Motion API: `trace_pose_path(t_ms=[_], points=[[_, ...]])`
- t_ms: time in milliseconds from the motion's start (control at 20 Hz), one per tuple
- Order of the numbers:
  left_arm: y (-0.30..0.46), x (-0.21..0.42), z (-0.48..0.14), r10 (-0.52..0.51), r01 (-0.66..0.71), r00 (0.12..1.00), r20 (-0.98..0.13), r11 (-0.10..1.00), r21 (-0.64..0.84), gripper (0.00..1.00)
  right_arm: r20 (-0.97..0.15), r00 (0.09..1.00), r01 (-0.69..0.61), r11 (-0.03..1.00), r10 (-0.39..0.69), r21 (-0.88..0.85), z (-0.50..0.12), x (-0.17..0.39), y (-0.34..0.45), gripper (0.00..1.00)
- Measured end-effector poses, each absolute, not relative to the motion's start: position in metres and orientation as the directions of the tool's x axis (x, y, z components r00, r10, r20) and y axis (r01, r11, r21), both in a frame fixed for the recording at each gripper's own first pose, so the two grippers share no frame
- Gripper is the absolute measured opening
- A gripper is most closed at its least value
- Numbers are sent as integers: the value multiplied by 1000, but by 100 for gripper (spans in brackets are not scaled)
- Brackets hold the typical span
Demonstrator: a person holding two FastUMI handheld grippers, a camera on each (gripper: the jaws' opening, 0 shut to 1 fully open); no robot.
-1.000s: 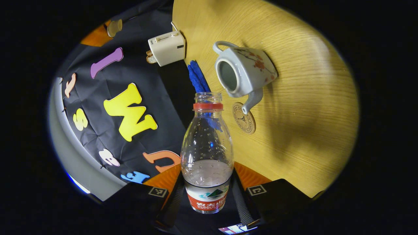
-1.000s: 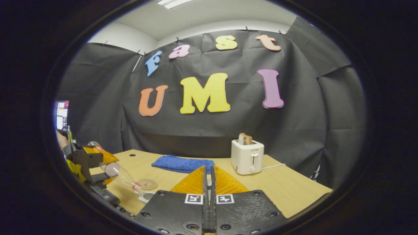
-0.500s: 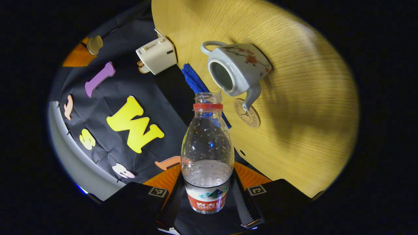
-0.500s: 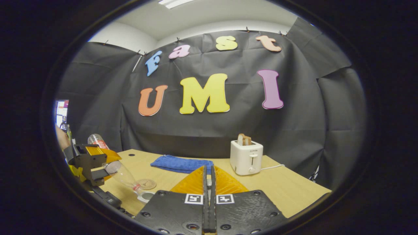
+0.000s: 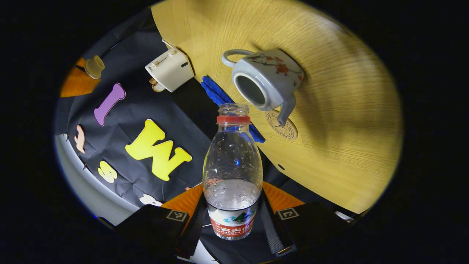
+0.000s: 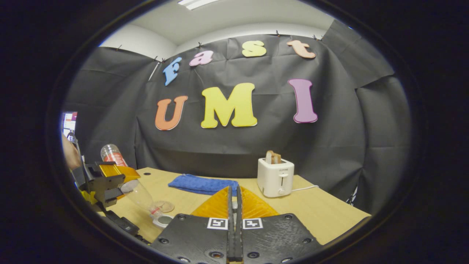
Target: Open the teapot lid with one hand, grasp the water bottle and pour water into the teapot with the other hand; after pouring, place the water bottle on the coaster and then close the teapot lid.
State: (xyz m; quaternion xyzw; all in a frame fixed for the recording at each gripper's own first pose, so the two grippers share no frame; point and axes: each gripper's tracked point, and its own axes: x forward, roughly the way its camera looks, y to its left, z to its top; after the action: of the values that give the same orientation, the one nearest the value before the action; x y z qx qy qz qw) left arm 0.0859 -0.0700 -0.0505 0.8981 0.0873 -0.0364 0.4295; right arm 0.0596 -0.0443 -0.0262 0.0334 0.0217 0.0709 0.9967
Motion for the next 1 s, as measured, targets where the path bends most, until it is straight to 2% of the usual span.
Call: trace_pose_path(t_ms=[400,600,750,1000], points=[[-70,88,-50,125,189,982,-142,-631,753,74,-50,988,-143,987,147,75,-30,62,-44,0],[-59,89,-57,135,221,975,-175,-573,789,73,-53,988,-139,987,144,77,-31,62,-46,0],[-53,91,-65,113,207,978,-174,-488,848,73,-52,990,-129,989,133,75,-31,63,-50,0],[-45,89,-81,77,196,980,-182,-257,946,74,-65,991,-112,991,116,67,-38,69,-51,0]])
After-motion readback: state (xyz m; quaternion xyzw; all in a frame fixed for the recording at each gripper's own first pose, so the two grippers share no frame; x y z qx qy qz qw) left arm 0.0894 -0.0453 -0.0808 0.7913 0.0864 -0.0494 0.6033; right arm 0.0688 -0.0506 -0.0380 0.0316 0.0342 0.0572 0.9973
